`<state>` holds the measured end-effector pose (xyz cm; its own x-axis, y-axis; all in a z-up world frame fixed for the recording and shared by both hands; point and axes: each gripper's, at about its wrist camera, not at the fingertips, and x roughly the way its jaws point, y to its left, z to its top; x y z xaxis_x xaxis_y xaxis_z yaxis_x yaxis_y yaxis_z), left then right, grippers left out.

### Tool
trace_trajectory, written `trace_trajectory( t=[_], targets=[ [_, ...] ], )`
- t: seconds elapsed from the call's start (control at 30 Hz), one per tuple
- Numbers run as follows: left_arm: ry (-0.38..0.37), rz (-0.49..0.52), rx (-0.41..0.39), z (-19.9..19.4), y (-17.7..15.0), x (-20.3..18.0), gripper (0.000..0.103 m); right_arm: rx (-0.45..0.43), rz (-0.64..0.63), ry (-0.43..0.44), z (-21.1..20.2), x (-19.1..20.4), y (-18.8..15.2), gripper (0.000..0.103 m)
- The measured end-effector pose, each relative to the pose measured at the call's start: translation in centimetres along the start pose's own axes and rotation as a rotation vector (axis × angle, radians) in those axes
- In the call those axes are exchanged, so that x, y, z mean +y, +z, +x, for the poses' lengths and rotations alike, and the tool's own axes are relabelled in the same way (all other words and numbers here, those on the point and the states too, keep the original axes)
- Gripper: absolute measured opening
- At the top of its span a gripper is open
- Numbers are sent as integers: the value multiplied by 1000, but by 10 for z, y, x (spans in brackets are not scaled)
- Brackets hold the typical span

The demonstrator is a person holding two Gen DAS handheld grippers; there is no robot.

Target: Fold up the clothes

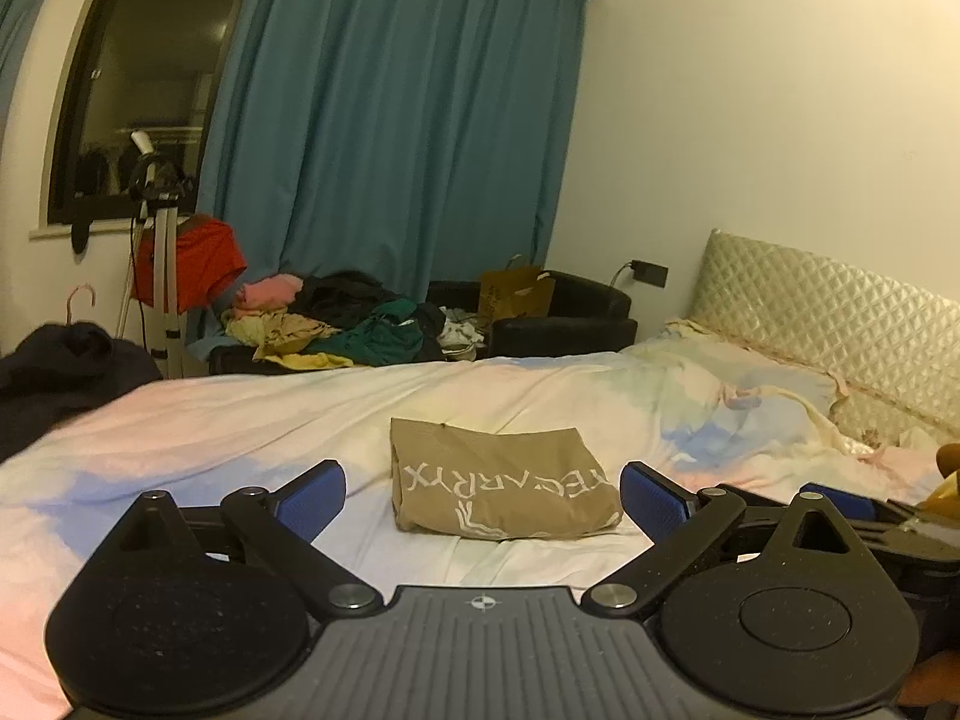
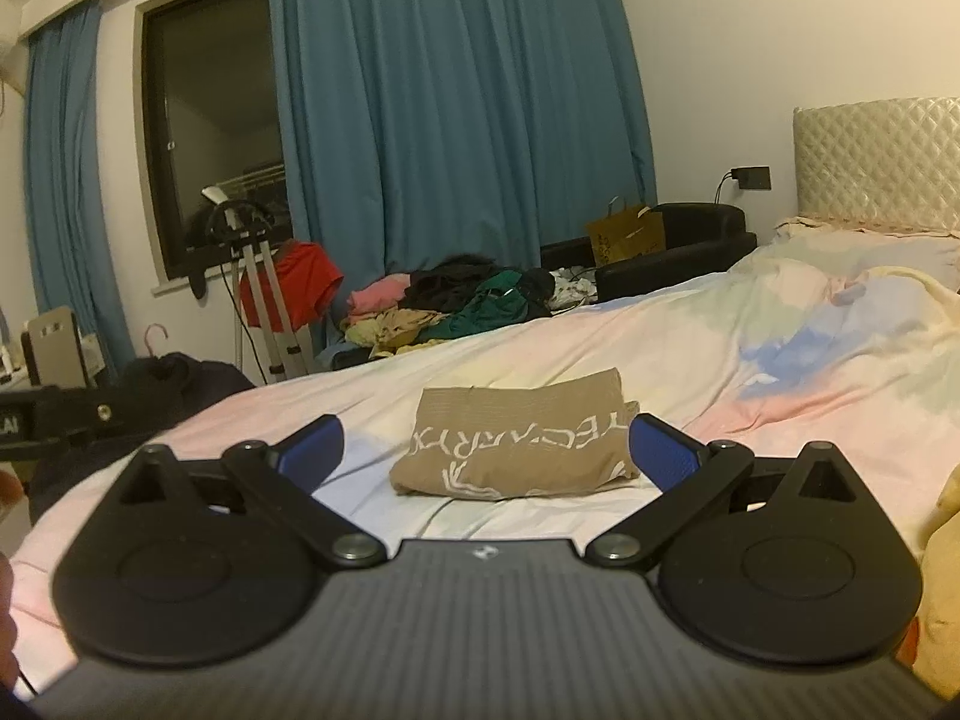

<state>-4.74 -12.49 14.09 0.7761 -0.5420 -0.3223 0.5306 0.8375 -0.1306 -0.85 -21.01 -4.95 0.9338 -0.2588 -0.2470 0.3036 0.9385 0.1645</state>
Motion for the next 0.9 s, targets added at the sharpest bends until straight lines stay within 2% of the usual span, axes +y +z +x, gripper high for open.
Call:
trace_trajectory(
  t=[0.2,0.43,0.73,0.9],
  targets=[
    [39,6,-14,8,-13,9,99,-2,-49,-28,9,15,-14,103],
    [51,-17,19,20,-25,23,98,-28,-111,-51,14,26,-27,103],
    [72,-3,30,22,-32,21,98,15,-53,-32,18,16,-27,103],
    [60,-2,31,22,-36,19,98,25,-56,-28,17,16,-27,103]
  ],
)
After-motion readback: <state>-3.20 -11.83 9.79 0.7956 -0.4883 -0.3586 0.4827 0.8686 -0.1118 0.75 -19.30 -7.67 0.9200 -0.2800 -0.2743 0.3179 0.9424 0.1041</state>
